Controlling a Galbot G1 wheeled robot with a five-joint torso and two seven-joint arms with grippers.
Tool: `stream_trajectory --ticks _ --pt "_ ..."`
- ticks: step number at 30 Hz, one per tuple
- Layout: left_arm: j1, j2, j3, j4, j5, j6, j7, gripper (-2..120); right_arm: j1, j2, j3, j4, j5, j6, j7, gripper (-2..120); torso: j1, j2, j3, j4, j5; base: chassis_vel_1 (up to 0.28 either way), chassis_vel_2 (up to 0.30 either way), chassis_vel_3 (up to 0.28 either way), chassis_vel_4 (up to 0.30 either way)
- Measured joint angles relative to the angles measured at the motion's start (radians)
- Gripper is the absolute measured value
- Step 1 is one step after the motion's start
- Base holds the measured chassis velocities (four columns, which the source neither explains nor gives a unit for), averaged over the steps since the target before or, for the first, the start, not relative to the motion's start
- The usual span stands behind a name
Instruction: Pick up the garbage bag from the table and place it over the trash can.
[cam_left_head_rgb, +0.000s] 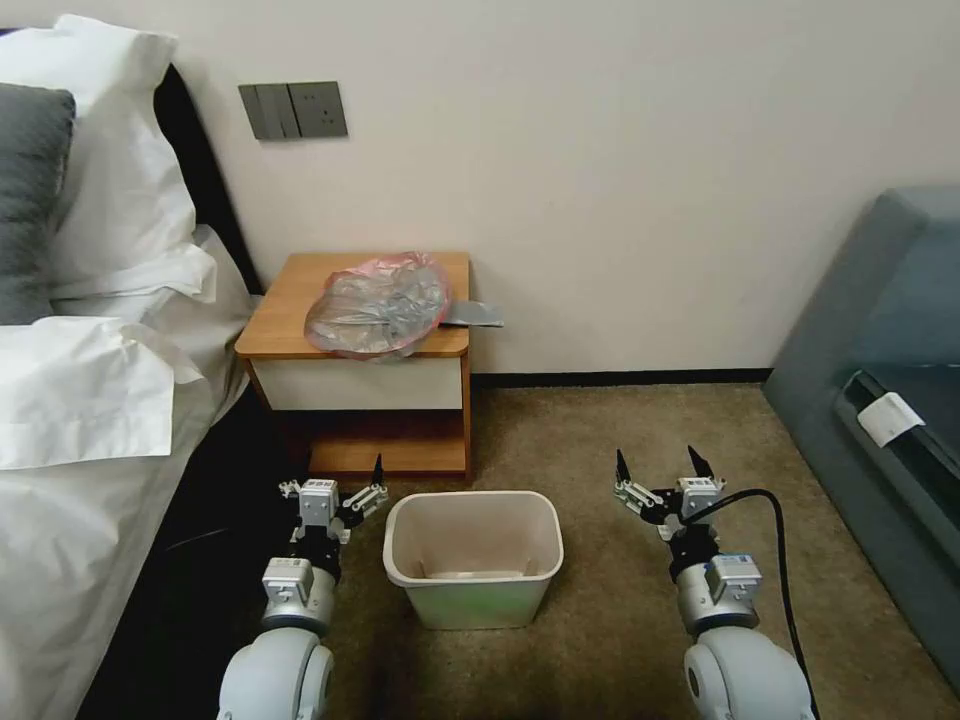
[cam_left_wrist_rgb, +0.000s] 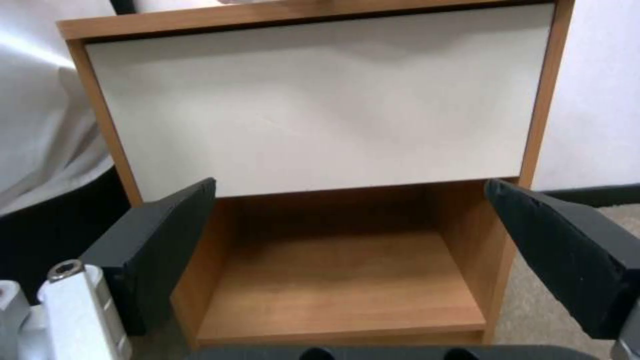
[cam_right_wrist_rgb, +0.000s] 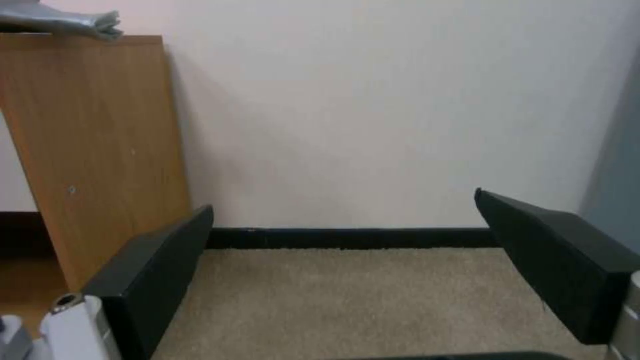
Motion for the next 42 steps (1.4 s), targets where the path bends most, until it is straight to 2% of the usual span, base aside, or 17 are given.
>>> stream_trajectory --ticks 42 --pt "0.0 0.0 -0.001 0.0 -0.001 0.0 0.0 100 0.0 -0.001 0.0 0.001 0.001 0.001 0.0 100 0.0 0.0 0.0 0.0 0.0001 0.0 0.0 0.0 0.0"
